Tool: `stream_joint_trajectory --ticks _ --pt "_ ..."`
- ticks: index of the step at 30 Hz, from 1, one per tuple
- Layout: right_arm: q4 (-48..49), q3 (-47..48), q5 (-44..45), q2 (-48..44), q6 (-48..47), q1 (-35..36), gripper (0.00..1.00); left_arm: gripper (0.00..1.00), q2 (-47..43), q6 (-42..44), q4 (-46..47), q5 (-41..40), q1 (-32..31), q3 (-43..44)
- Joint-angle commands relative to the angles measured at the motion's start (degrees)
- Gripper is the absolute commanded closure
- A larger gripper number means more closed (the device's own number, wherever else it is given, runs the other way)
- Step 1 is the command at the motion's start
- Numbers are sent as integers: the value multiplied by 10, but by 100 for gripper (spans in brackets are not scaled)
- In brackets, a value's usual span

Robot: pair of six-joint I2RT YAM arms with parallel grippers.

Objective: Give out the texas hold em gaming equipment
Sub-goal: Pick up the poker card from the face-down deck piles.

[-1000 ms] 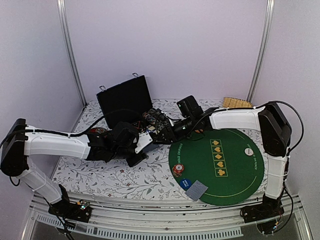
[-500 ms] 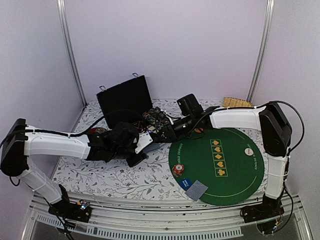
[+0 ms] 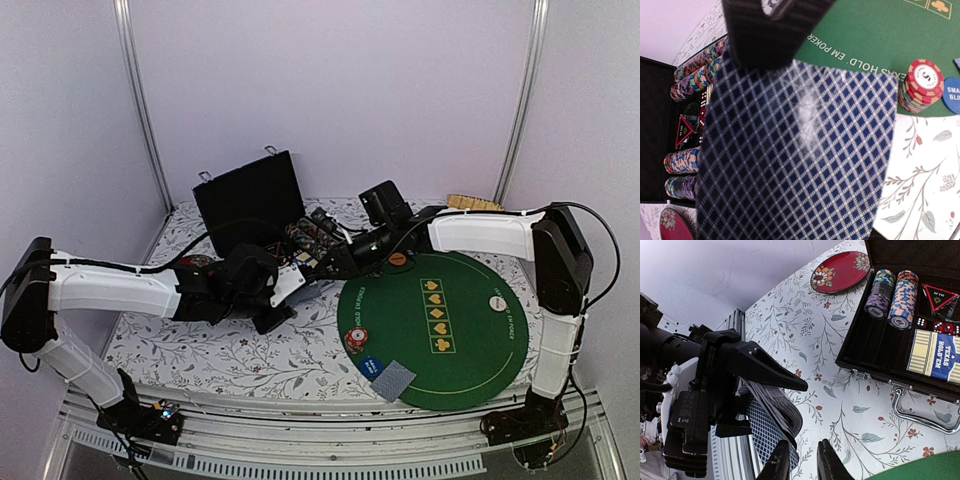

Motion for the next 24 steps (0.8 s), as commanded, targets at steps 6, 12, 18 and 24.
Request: stream_joint_trajectory --ticks 6,12,18,24 --pt "-30 0 3 -25 -14 -4 97 51 -2 1 6 1 3 8" --pt "-28 -8 -6 -35 -20 -10 98 51 -2 1 6 0 3 7" --pt "-23 -15 -21 -41 -25 -18 78 51 -2 2 6 1 3 6" --pt "54 -39 -66 -38 4 -11 48 51 -1 2 7 2 3 7"
